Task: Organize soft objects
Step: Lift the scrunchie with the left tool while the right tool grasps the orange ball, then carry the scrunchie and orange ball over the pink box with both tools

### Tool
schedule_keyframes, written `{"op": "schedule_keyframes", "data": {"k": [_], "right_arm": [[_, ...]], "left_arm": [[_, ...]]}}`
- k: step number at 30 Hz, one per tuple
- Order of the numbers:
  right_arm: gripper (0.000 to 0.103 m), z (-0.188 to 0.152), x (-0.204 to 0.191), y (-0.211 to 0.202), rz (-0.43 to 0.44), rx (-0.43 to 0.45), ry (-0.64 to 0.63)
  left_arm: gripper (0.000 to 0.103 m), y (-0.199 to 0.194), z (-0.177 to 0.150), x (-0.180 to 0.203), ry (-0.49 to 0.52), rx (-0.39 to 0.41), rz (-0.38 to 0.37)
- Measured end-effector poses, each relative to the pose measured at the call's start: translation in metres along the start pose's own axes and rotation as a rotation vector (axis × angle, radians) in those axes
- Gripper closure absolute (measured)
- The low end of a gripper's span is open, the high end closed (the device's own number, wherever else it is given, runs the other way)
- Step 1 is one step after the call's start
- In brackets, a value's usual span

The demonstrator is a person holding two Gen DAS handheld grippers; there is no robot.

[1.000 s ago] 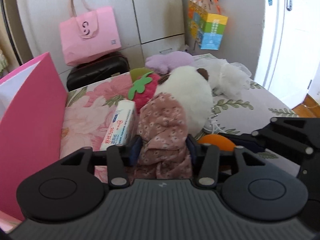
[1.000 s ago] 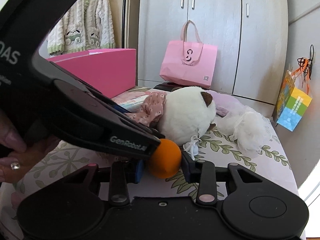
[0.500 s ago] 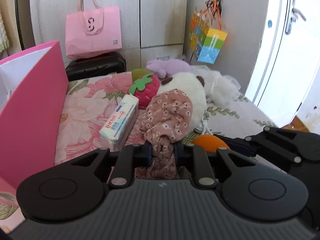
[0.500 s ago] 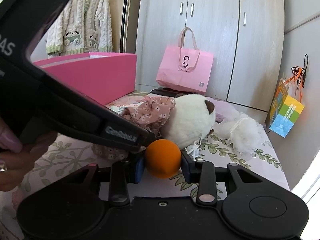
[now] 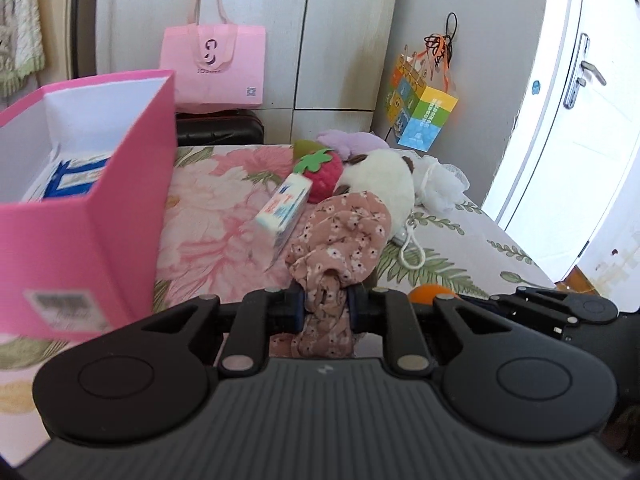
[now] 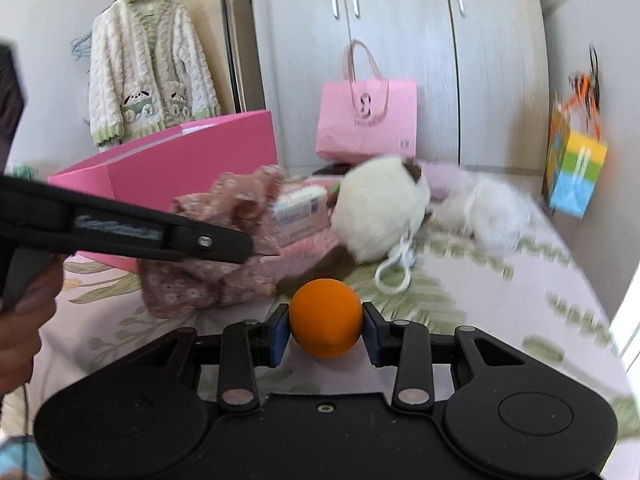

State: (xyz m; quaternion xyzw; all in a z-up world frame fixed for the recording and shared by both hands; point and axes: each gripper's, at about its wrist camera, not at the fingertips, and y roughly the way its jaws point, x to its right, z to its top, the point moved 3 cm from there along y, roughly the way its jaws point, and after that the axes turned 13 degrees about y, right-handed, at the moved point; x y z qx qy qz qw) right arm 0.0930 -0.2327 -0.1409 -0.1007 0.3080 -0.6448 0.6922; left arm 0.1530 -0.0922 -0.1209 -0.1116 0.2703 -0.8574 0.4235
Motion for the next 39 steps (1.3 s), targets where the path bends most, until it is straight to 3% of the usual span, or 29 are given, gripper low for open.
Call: {"op": "schedule_keyframes", "data": {"k": [11,16,22,31,39], "right_arm": [[0.061,-0.001,-0.016,-0.022,0.059,-0.047,0.024],[0.061,0.004,-0.032,-0.032,0.167,-0.158,0.009],[0.061,0.014,-0.055,-0.038,0.229,-0.253,-0.019],[0.060,0.043,-0.100,-0.045,0.364,-0.328,-0.065],[0.060,0.083,-0.147,-0.034,0.412,-0.257,-0.168]], "left_arm": [[0.086,-0.041,-0.018,-0.025,-0.083,-0.045,-0.072],[0.086,-0.060,-0.021,-0.034,-0.086,-0.119,-0.120],[0.087,-0.086,-0.023,-0.047,-0.077,-0.189,-0.165],[0.087,-0.132,-0.003,-0.082,-0.068,-0.165,-0.129],[0.087,-0.149,0.028,-0.123,-0.054,-0.069,-0.049]]}}
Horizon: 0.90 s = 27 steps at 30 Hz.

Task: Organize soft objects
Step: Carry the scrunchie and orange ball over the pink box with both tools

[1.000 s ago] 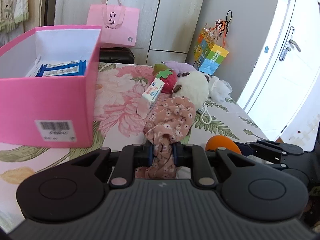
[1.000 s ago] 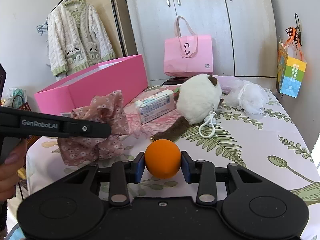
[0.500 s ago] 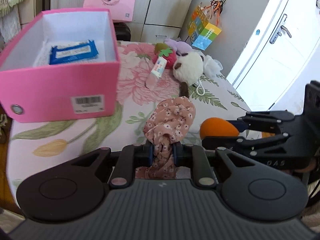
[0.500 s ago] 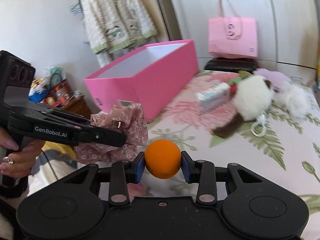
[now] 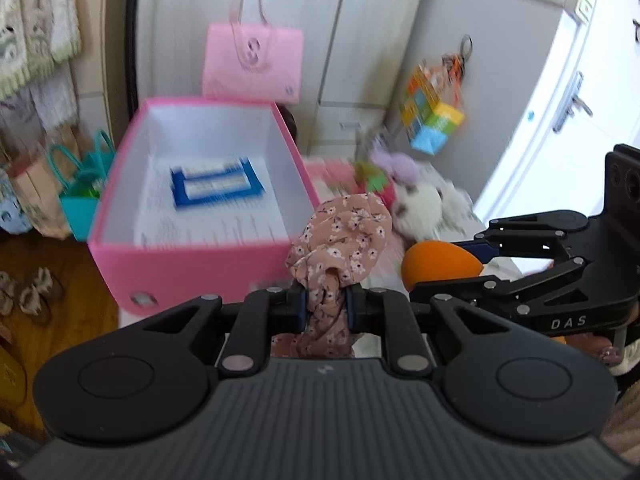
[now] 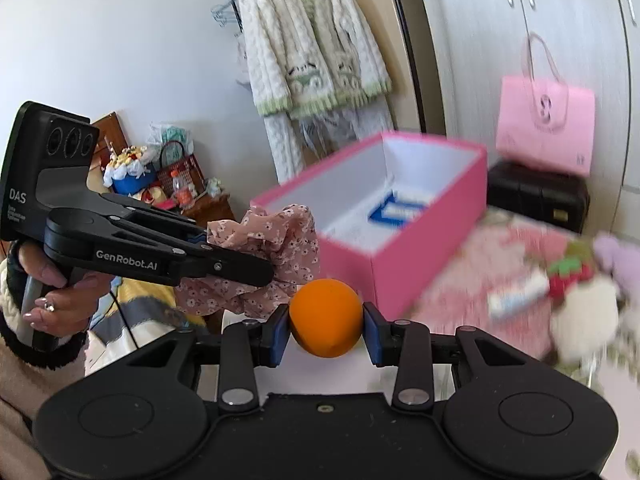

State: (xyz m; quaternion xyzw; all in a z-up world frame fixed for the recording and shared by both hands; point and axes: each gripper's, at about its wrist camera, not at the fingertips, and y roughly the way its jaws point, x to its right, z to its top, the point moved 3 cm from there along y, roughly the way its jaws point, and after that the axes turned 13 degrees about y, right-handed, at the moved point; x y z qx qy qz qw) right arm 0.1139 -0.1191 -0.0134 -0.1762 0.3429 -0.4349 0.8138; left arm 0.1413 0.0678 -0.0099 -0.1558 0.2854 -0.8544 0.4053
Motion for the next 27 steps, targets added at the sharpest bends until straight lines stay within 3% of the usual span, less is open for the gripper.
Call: {"op": "schedule_keyframes", "data": {"k": [7,13,18,27], "right_arm": [[0.060,0.056,-0.005,0.028,0.069,0.024,-0.037],[0.060,0.106,0.003,0.069,0.038,0.049,-0.070],[0.059,0.135,0.025,0.115,0.059,-0.023,-0.050],[0.060,0.164,0.064,0.177,-0.024,-0.081,-0.020]], "left_arm": [[0.087,0.005,0.040,-0.040,-0.027,0.058,0.064],[0.087,0.041,0.072,-0.072,-0.005,0.038,0.107],[0.087,0.090,0.091,-0.103,-0.059,0.014,0.095],[0.087,0.155,0.106,-0.136,-0.045,-0.058,0.113]]}}
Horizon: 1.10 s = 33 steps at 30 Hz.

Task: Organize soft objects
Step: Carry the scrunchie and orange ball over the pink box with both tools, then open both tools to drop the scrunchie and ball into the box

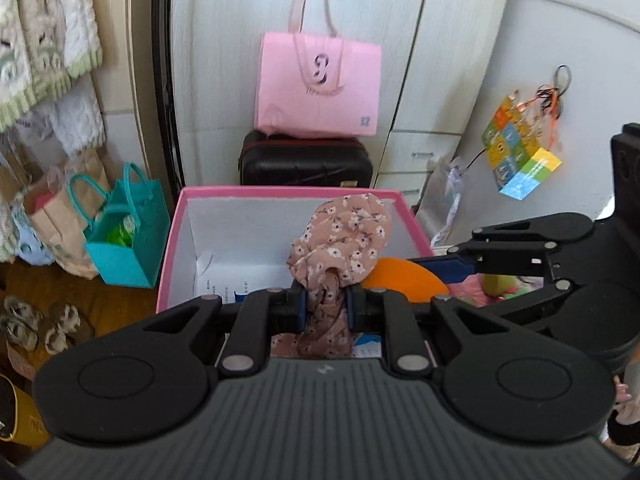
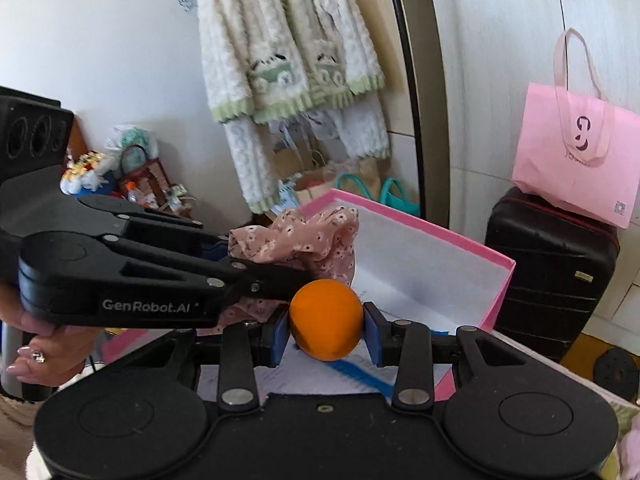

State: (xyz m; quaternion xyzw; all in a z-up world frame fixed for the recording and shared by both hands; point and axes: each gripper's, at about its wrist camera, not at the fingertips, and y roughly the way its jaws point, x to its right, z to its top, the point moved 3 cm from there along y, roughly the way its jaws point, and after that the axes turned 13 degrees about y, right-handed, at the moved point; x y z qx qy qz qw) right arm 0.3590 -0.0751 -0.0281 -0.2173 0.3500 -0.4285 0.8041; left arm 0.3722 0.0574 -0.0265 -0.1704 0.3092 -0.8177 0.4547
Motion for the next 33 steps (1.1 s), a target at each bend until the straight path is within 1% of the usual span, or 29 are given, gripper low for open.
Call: {"op": "schedule_keyframes", "data": {"k": [1,3,4,6,10,11,12,13,14,15,16,20,22,24,29,33], "right_arm": [[0.060,0.001,0.002,0.005,-0.016,-0.005,-0.010],[0.060,0.004,0.007,0.018,-0.054,-0.022,-0.040],[0.060,0.005,0.009,0.024,-0.076,-0.029,-0.055],[0.060,0.006,0.013,0.037,-0.106,-0.049,-0.067],[0.059,0.009,0.018,0.051,-0.112,-0.078,-0.080],[0.059,0.011,0.019,0.053,-0.119,-0.081,-0.071],[0.057,0.013,0.020,0.054,-0.125,-0.077,-0.068],[0.053,0.015,0.021,0.055,-0.133,-0.074,-0.070],[0.046,0.015,0.022,0.054,-0.143,-0.069,-0.067],[0.042,0.016,0.023,0.051,-0.142,-0.062,-0.058],[0.040,0.017,0.025,0.050,-0.134,-0.053,-0.047],[0.038,0.019,0.029,0.026,-0.099,-0.005,0.005],[0.038,0.017,0.029,0.009,-0.087,0.020,0.031],[0.038,0.013,0.029,-0.010,-0.067,0.033,0.057],[0.036,-0.001,0.025,-0.056,-0.082,0.076,0.059],[0.036,-0.014,0.013,-0.094,-0.101,0.090,0.041]], "left_arm": [[0.087,0.008,0.000,-0.005,-0.013,-0.025,-0.004],[0.087,0.025,0.000,-0.013,-0.036,-0.092,0.030],[0.087,0.031,0.000,-0.015,-0.045,-0.111,0.038],[0.087,0.042,0.000,-0.018,-0.046,-0.132,0.055],[0.082,0.051,0.004,-0.015,-0.032,-0.146,0.079],[0.079,0.050,0.006,-0.013,-0.025,-0.137,0.091],[0.071,0.047,0.008,-0.012,-0.016,-0.126,0.100],[0.057,0.043,0.010,-0.012,-0.009,-0.111,0.111],[0.052,0.038,0.012,-0.012,-0.010,-0.087,0.116],[0.049,0.033,0.015,-0.012,-0.011,-0.062,0.115],[0.049,0.027,0.017,-0.012,-0.006,-0.036,0.117],[0.044,-0.002,0.015,-0.008,0.047,0.033,0.157],[0.042,-0.014,0.012,-0.004,0.080,0.041,0.158],[0.040,-0.027,0.006,0.002,0.110,0.029,0.152],[0.038,-0.062,-0.005,0.018,0.162,0.026,0.100],[0.038,-0.091,-0.012,0.033,0.169,0.027,0.040]]}}
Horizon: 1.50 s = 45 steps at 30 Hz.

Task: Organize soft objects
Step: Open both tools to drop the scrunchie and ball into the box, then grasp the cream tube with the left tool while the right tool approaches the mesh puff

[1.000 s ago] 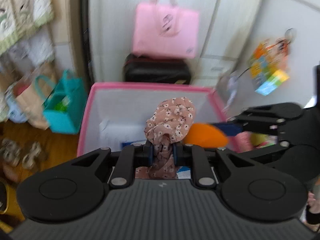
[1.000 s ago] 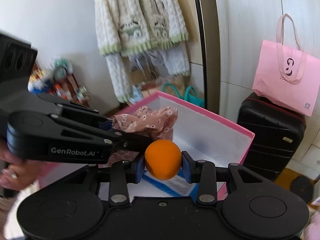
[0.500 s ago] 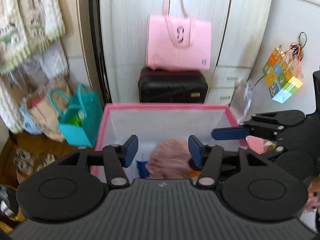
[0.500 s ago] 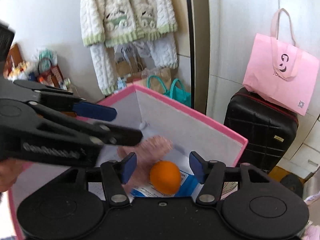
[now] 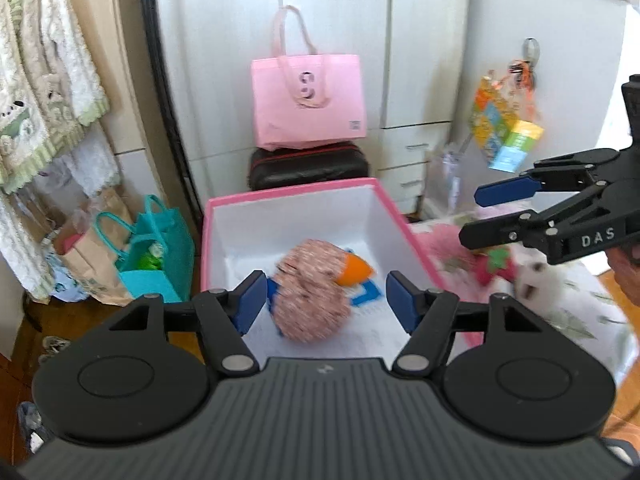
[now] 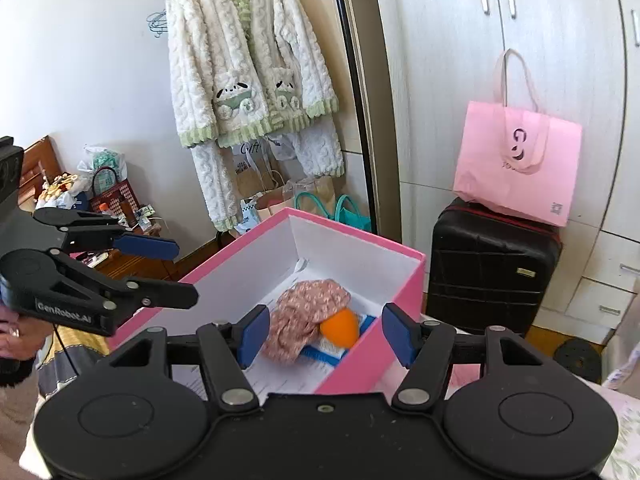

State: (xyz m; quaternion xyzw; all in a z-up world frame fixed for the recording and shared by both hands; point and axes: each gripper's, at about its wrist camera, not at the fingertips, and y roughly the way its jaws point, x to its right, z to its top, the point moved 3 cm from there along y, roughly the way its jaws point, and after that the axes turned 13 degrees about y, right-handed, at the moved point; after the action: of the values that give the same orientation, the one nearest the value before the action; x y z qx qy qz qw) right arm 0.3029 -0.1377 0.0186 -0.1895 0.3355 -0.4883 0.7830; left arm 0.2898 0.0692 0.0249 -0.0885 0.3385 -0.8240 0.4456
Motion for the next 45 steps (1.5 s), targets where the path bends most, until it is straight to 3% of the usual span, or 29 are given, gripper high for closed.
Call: {"op": "schedule_keyframes", "data": {"k": [12,21,26,34,39,45], "right_arm": [[0.034,-0.041,-0.016,-0.104,-0.074,0.028,-0.027],[0.031,-0.089,-0.003,-0.165,-0.144,0.091,-0.026],[0.030,-0.113,0.013,-0.184,-0.174,0.115,-0.001],[0.028,-0.140,0.040,-0.197,-0.223,0.130,0.030],[0.027,-0.150,0.060,-0.192,-0.294,0.151,0.030],[0.026,-0.155,0.088,-0.178,-0.330,0.200,0.034]], "left_arm": [[0.038,-0.076,-0.006,0.075,0.080,0.035,-0.213],[0.038,-0.103,-0.020,0.142,0.202,0.049,-0.259],[0.038,-0.100,-0.026,0.170,0.210,0.038,-0.281],[0.038,-0.097,-0.029,0.207,0.243,0.095,-0.294],[0.038,-0.067,-0.030,0.220,0.269,0.073,-0.258],[0.039,-0.017,-0.031,0.217,0.213,0.056,-0.193]]}}
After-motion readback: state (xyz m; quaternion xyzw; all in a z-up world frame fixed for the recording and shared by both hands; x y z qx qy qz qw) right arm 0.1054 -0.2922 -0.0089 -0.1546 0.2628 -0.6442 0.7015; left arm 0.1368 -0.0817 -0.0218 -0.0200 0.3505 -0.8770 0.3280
